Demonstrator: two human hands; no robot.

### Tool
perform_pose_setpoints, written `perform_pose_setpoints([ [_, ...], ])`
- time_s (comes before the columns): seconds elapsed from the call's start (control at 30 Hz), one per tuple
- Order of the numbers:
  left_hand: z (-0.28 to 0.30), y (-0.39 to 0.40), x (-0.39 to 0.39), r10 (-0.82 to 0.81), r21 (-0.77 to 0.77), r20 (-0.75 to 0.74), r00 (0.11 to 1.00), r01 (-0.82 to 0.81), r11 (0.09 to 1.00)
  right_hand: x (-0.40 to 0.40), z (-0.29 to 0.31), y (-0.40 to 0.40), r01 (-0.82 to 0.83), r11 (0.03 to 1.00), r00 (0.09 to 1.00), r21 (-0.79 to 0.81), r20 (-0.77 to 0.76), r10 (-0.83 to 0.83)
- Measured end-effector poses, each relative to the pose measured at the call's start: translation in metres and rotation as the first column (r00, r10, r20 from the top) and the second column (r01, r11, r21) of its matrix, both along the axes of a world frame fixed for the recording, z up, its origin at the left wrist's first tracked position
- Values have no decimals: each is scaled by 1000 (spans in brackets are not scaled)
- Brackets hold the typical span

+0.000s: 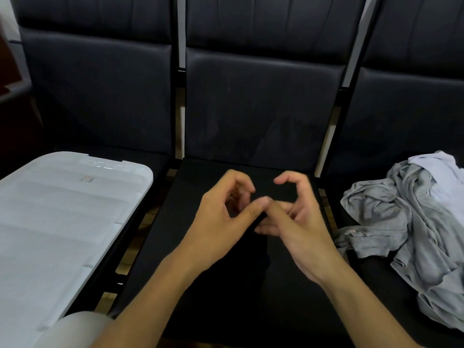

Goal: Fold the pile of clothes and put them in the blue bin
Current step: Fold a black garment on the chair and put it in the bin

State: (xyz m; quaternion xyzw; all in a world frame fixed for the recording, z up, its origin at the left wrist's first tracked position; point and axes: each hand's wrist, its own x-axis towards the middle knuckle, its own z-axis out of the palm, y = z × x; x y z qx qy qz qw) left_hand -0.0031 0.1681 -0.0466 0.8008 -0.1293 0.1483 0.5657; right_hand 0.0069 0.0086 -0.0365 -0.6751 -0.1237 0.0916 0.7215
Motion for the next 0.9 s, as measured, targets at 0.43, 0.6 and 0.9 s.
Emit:
perform_pose_setpoints([
  [0.43, -5, 73, 14, 385, 383, 109, 917, -396, 835, 21, 17, -69, 670, 695, 683, -260, 583, -440],
  [0.6, -10, 117, 12, 609, 543, 91, 788, -552, 632, 23, 19, -86, 836, 495, 493, -236, 719, -490],
  [0.9, 1, -13, -7, -282, -56, -159, 946, 277, 959, 3, 22, -16, 385, 851, 777, -357, 623, -90],
])
